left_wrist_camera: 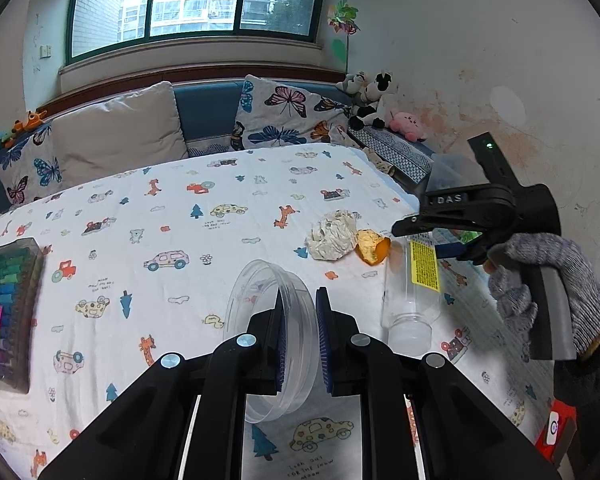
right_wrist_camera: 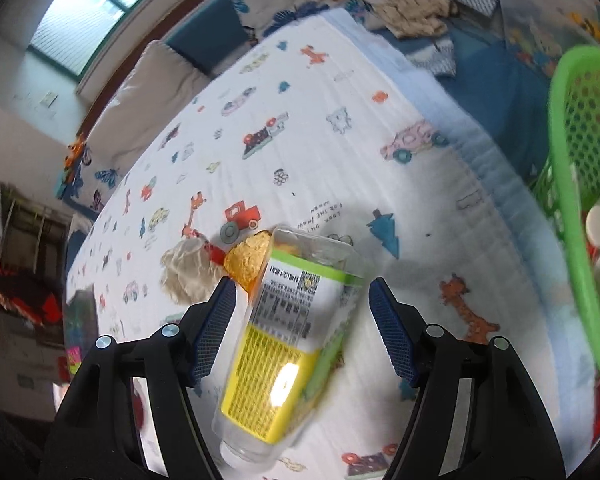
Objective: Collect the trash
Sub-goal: 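Drop the bottle into the basket with right tool while left tool carries the container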
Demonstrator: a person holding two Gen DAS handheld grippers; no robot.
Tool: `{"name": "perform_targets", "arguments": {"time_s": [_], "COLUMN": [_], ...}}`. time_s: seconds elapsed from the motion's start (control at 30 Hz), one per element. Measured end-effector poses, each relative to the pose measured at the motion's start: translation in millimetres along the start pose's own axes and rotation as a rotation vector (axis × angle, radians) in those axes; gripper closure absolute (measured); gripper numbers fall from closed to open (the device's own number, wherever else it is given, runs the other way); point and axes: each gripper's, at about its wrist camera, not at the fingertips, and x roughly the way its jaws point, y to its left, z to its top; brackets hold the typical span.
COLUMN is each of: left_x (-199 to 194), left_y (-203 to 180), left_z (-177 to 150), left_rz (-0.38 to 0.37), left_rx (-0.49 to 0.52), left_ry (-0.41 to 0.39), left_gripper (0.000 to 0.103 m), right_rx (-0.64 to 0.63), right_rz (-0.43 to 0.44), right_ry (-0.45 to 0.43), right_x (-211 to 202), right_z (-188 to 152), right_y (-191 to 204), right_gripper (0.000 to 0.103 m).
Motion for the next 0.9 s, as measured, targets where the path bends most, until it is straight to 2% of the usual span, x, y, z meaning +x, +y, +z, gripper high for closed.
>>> {"name": "perform_targets", "arguments": {"time_s": [0.07, 0.2, 0.37, 0.57, 0.73, 0.9], "left_x": [1, 2, 3, 2, -2, -6], "left_y": [0, -2, -4, -12, -20, -34], "left_z": [-1, -2, 0, 4, 7, 12], "left_rz": [-0.004, -0.008, -0.012, -0.014, -0.017, -0.019], "left_rx": [-0.002, 0.002, -0.001, 0.001, -0.003, 0.007], "left_ry": [0.003, 0.003, 0.002, -0.006, -0.015, -0.024], "left_gripper": [0.089, 0.089, 0.089, 0.089, 0.089, 0.089], "right_rx": [0.031, 0.046, -0.003, -0.156, -0.288, -0.374], "right_rz": [0.002, 0.027, 0.067, 0.117, 0.115, 0.087], "right_ry": [0.009, 0.005, -0.034, -0.175, -0.290, -0.361], "right_x": [3, -3, -23, -74, -110, -132], "right_z": [1, 1, -8, -32, -49, -58], "right_y": [-5, -13, -16, -2, 13, 20], "right_gripper": [0.040, 0.042, 0.043, 0.048, 0.053, 0.053]}}
